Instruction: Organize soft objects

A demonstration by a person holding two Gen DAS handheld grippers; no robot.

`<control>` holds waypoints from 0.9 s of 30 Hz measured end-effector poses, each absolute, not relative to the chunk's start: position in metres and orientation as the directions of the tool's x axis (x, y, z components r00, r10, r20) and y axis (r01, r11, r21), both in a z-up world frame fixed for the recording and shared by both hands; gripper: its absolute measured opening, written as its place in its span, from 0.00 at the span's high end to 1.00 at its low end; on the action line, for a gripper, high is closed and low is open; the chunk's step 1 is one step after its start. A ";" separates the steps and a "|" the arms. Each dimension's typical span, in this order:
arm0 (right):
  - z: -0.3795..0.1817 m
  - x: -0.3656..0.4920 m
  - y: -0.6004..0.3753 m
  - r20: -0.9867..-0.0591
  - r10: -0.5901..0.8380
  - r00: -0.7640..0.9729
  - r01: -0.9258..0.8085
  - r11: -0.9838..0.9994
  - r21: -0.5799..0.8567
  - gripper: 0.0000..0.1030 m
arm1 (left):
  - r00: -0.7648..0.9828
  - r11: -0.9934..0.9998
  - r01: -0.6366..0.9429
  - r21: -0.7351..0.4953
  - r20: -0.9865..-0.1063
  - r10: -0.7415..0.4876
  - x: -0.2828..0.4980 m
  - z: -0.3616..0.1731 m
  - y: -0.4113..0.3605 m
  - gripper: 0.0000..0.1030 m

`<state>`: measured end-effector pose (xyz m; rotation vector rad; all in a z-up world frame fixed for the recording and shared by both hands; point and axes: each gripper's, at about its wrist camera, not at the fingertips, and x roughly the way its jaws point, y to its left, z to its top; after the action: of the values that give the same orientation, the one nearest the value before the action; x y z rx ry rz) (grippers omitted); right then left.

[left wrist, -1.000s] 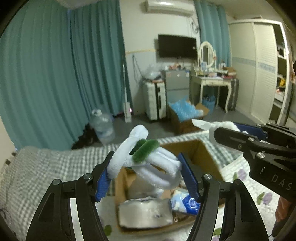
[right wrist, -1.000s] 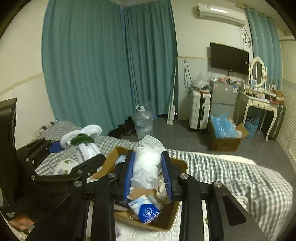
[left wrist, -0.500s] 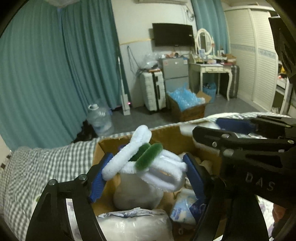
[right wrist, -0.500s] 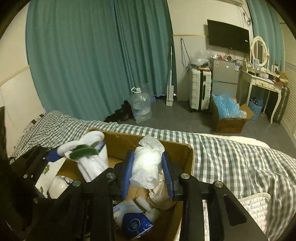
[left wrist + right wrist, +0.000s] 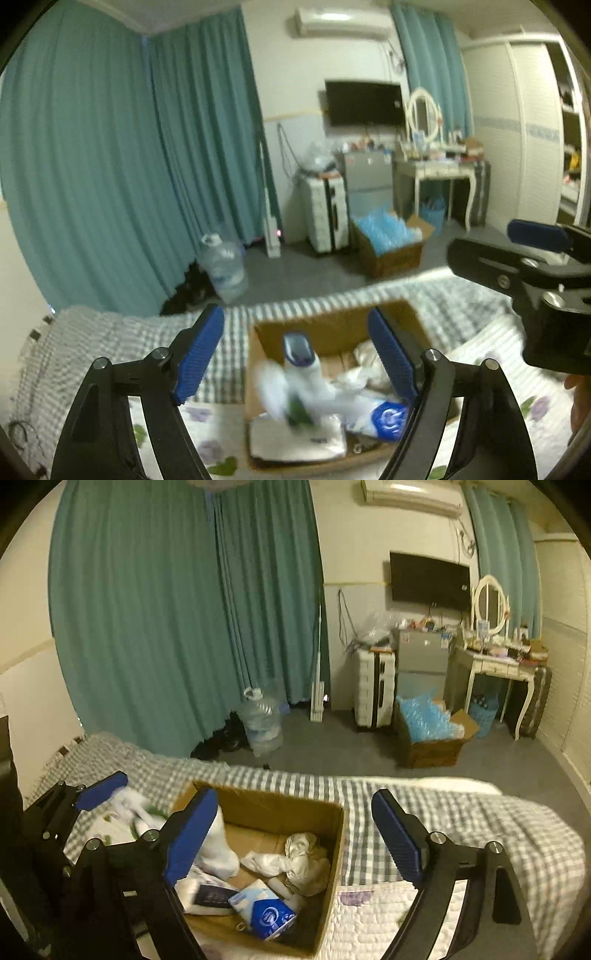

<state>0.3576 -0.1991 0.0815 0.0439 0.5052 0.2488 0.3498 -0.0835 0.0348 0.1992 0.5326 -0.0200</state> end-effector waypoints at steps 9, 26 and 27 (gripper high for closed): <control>0.211 0.229 -0.201 -0.283 0.234 0.930 -0.230 0.972 0.050 0.00 | 0.951 0.990 0.023 0.142 -0.307 0.022 0.254 0.159 -0.064 0.00; 0.210 0.068 -0.185 -0.163 0.217 0.962 -0.217 0.976 0.018 0.00 | 0.996 0.997 0.018 0.078 -0.092 -0.011 0.077 0.221 -0.014 0.00; 0.198 0.070 -0.184 -0.171 0.219 0.961 -0.218 0.976 0.024 0.00 | 0.995 0.997 0.015 0.075 -0.097 -0.007 0.074 0.212 -0.012 0.00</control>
<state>0.0697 -0.1836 0.1976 0.0048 0.1737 0.2211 0.0740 -0.0123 0.2124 0.0762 0.0967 -0.0109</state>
